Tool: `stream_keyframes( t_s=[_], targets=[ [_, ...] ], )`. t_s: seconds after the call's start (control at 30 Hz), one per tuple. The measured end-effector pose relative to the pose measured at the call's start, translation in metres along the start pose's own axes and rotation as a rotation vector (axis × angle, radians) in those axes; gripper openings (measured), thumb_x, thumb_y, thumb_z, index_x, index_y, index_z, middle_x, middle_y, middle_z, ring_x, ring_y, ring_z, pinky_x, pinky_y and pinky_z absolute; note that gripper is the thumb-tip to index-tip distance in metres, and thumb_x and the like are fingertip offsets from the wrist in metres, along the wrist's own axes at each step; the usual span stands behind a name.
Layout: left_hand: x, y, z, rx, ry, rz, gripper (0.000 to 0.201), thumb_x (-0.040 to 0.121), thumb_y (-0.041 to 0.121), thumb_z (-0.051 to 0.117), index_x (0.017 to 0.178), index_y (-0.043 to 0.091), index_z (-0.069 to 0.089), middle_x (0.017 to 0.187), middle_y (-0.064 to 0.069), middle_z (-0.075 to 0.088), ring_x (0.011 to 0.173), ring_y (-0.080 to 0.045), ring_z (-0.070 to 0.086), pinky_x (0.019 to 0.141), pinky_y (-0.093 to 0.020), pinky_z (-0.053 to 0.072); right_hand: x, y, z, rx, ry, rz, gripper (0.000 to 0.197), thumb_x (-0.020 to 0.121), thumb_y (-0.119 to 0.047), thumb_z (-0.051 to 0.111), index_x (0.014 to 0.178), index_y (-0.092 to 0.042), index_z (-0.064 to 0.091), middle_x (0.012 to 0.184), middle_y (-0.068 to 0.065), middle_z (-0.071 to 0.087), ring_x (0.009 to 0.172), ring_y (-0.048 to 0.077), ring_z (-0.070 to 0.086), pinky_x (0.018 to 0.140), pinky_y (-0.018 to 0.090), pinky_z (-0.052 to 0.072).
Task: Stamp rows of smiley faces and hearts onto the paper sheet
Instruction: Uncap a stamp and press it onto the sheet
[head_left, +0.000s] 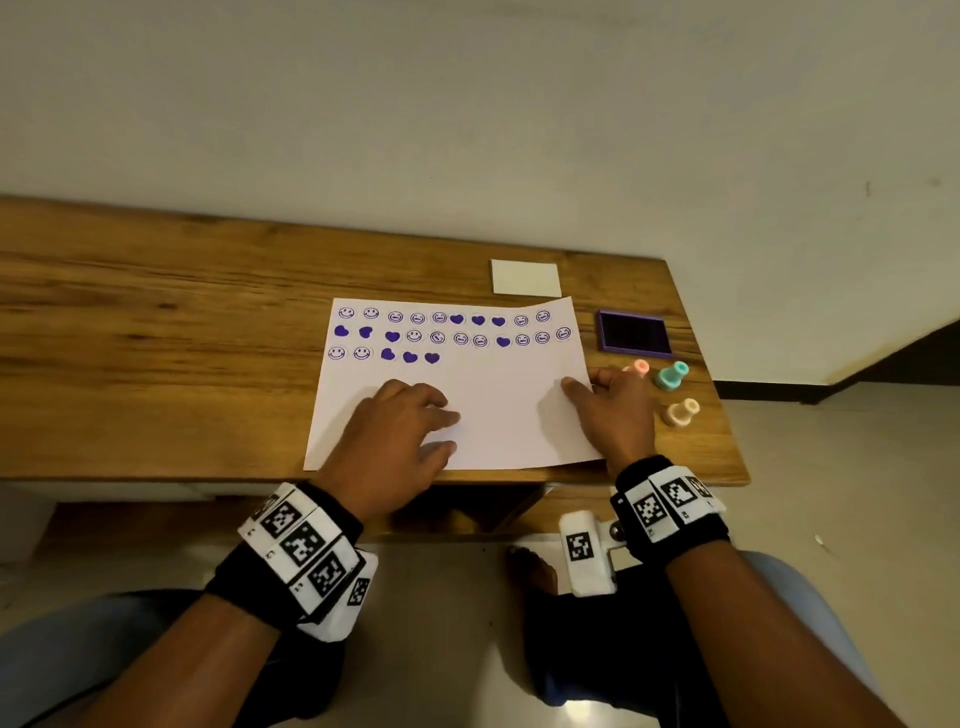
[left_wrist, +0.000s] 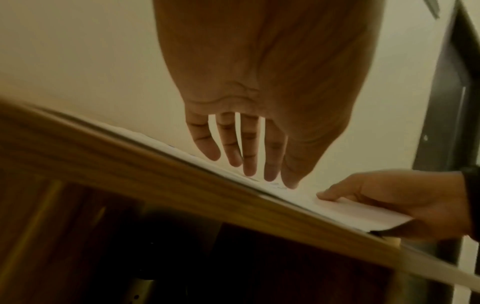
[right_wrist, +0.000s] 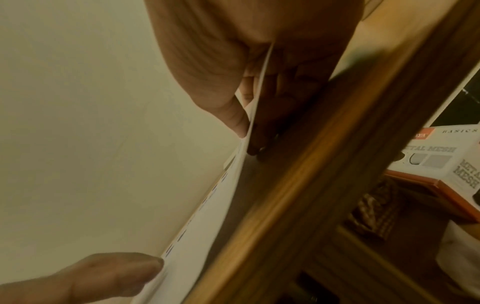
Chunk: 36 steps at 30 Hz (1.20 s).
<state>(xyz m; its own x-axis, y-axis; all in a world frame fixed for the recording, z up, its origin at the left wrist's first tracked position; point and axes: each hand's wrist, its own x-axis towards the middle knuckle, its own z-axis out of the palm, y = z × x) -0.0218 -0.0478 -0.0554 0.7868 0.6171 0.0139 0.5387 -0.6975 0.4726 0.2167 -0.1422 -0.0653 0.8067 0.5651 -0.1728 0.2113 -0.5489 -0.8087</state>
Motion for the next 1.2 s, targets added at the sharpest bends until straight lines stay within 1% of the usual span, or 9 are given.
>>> stream_keyframes(
  t_s=[0.23, 0.33, 0.43, 0.6, 0.73, 0.93, 1.0, 1.1, 1.2],
  targets=[
    [0.005, 0.000, 0.000, 0.053, -0.060, -0.030, 0.041, 0.092, 0.041, 0.055, 0.132, 0.030, 0.057, 0.139, 0.009, 0.050, 0.126, -0.015, 0.041, 0.105, -0.036, 0.038, -0.005, -0.009, -0.005, -0.082, 0.024, -0.037, 0.038, 0.089, -0.036, 0.069, 0.117, -0.012, 0.071, 0.110, 0.004, 0.074, 0.094, 0.020, 0.069, 0.086, 0.042, 0.058],
    [0.006, 0.000, -0.001, 0.047, -0.060, -0.032, 0.041, 0.092, 0.041, 0.056, 0.131, 0.030, 0.057, 0.138, 0.009, 0.050, 0.125, -0.015, 0.042, 0.104, -0.037, 0.039, -0.008, -0.018, -0.018, -0.156, 0.080, -0.109, 0.033, 0.090, -0.038, 0.067, 0.114, -0.015, 0.072, 0.100, 0.001, 0.073, 0.087, 0.015, 0.066, 0.075, 0.032, 0.057],
    [0.007, 0.001, -0.001, 0.050, -0.067, -0.032, 0.041, 0.092, 0.041, 0.056, 0.131, 0.030, 0.057, 0.137, 0.009, 0.050, 0.124, -0.015, 0.042, 0.104, -0.037, 0.039, -0.009, -0.029, -0.041, -0.245, 0.181, -0.137, 0.024, 0.090, -0.039, 0.066, 0.103, -0.020, 0.075, 0.092, -0.001, 0.073, 0.083, 0.012, 0.064, 0.066, 0.020, 0.044],
    [0.008, 0.002, -0.001, 0.052, -0.057, -0.026, 0.041, 0.092, 0.042, 0.055, 0.131, 0.030, 0.057, 0.137, 0.009, 0.050, 0.124, -0.015, 0.042, 0.103, -0.036, 0.040, 0.004, -0.035, -0.091, -0.282, 0.255, -0.108, 0.026, 0.090, -0.035, 0.069, 0.111, -0.020, 0.074, 0.106, 0.003, 0.073, 0.098, 0.018, 0.065, 0.086, 0.030, 0.046],
    [0.007, 0.002, 0.000, 0.057, -0.055, -0.017, 0.041, 0.092, 0.042, 0.055, 0.131, 0.030, 0.057, 0.136, 0.009, 0.051, 0.123, -0.014, 0.043, 0.102, -0.034, 0.041, 0.017, -0.017, -0.105, -0.479, 0.179, -0.076, 0.037, 0.089, -0.030, 0.070, 0.125, -0.023, 0.068, 0.128, 0.008, 0.065, 0.115, 0.030, 0.061, 0.091, 0.037, 0.047],
    [0.008, 0.001, 0.000, 0.057, -0.034, -0.003, 0.041, 0.091, 0.041, 0.055, 0.130, 0.028, 0.058, 0.135, 0.008, 0.053, 0.122, -0.015, 0.045, 0.101, -0.035, 0.041, 0.025, -0.002, -0.091, -0.582, 0.115, -0.059, 0.037, 0.090, -0.031, 0.069, 0.127, -0.027, 0.066, 0.127, 0.008, 0.065, 0.115, 0.032, 0.061, 0.091, 0.041, 0.051],
    [0.008, 0.001, 0.001, 0.049, -0.021, 0.004, 0.041, 0.091, 0.039, 0.057, 0.131, 0.027, 0.058, 0.135, 0.006, 0.053, 0.122, -0.016, 0.045, 0.101, -0.035, 0.041, 0.024, -0.003, -0.092, -0.533, 0.191, -0.073, 0.031, 0.090, -0.030, 0.069, 0.121, -0.026, 0.070, 0.121, 0.006, 0.069, 0.110, 0.029, 0.063, 0.086, 0.037, 0.050],
    [0.007, 0.003, 0.003, -0.018, 0.035, 0.011, 0.044, 0.091, 0.038, 0.059, 0.133, 0.026, 0.056, 0.138, 0.004, 0.052, 0.125, -0.018, 0.046, 0.102, -0.035, 0.040, 0.019, -0.012, -0.091, -0.213, 0.283, -0.188, 0.027, 0.088, -0.030, 0.072, 0.113, -0.019, 0.073, 0.108, 0.002, 0.073, 0.100, 0.020, 0.067, 0.081, 0.027, 0.048],
    [0.007, 0.006, 0.002, -0.234, 0.199, -0.002, 0.044, 0.089, 0.035, 0.064, 0.131, 0.025, 0.058, 0.132, 0.005, 0.057, 0.119, -0.013, 0.052, 0.097, -0.028, 0.043, -0.005, -0.031, -0.070, 0.196, 0.122, -0.172, 0.022, 0.088, -0.020, 0.072, 0.110, -0.016, 0.073, 0.097, 0.000, 0.075, 0.083, 0.012, 0.070, 0.067, 0.021, 0.053]
  ],
)
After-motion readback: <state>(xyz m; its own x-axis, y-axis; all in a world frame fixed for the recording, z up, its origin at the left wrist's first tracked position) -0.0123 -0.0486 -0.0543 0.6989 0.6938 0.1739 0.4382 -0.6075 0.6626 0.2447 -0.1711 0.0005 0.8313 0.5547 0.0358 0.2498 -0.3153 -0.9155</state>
